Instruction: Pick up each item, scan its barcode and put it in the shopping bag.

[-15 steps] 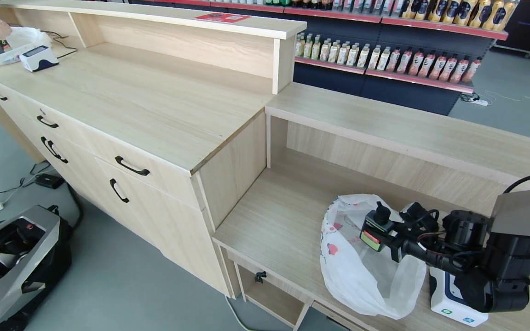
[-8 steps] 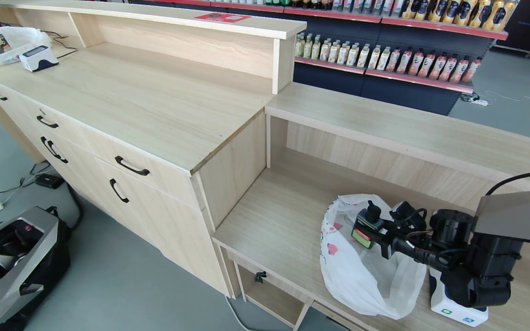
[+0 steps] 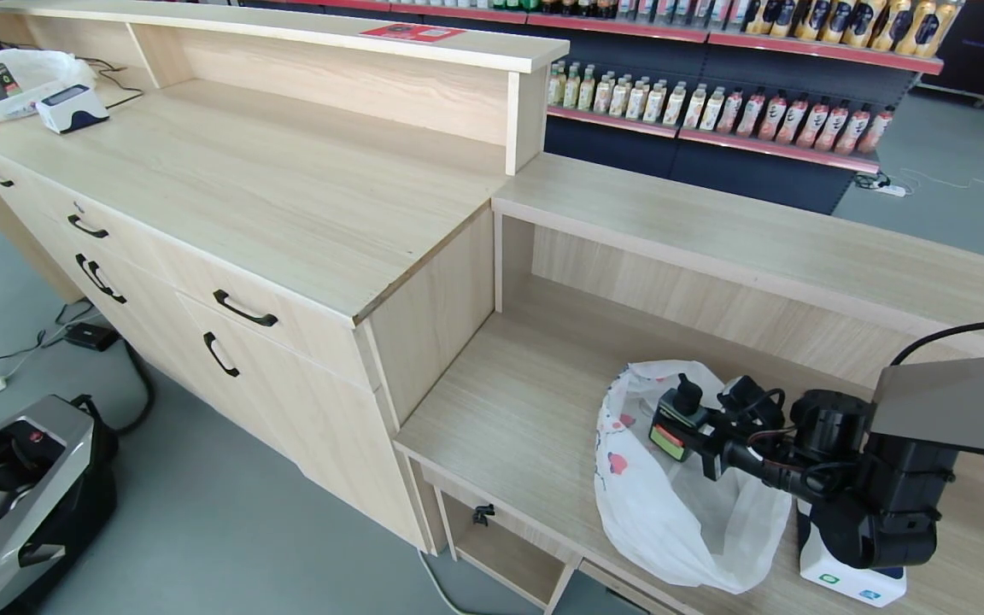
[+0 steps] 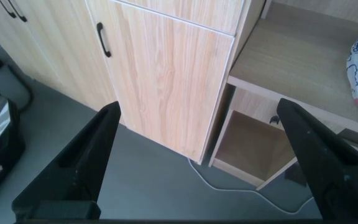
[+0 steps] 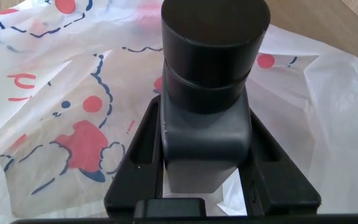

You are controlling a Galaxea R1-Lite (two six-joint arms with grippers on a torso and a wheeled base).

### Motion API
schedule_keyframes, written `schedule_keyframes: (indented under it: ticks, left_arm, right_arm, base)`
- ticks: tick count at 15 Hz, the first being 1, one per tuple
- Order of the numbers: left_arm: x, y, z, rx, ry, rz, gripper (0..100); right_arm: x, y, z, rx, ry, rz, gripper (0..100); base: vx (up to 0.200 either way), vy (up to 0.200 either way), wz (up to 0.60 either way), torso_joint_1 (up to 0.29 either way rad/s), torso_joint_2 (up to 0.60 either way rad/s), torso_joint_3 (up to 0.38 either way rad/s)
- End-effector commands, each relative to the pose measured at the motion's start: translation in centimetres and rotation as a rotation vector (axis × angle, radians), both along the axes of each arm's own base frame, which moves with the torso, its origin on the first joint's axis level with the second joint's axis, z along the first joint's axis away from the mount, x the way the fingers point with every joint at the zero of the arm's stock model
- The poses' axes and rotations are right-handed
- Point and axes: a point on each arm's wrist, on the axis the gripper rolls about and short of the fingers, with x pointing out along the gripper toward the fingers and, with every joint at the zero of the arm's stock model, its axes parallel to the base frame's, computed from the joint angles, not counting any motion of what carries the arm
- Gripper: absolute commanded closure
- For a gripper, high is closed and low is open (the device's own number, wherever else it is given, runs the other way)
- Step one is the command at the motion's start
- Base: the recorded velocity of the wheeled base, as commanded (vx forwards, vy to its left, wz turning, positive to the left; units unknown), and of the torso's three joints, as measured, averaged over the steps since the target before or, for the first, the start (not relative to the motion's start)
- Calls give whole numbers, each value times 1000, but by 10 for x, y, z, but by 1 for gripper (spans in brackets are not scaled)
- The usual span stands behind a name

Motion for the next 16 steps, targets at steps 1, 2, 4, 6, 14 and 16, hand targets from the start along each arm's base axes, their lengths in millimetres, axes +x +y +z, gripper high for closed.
schedule_keyframes:
  ticks: [1,2,4,6,14,16]
  left_arm:
    - [0,0,0,0,0,-1,0]
    - [0,0,0,0,0,-1,0]
    - [0,0,0,0,0,-1,0]
    - [0,0,0,0,0,1,0]
    - [0,0,0,0,0,-1,0]
    - [0,0,0,0,0,1,0]
  right_arm:
    - [-1,0,-1,-4,4,0,100]
    - [-2,0,-2,-5,8,0,100]
    - [-4,-3,0,-5,8,-7,0]
    - [-4,-7,6,-4,-7,-17,0]
    - [-115,-26,197,-26,-250,-98,0]
    - [-148,-27,214,-40,-318,-121,0]
  base:
    - [0,0,0,0,0,0]
    - [0,0,0,0,0,0]
    - [0,0,0,0,0,0]
    - [0,0,0,0,0,0]
    - [0,0,0,0,0,0]
    - [0,0,-300,-1,4,-1]
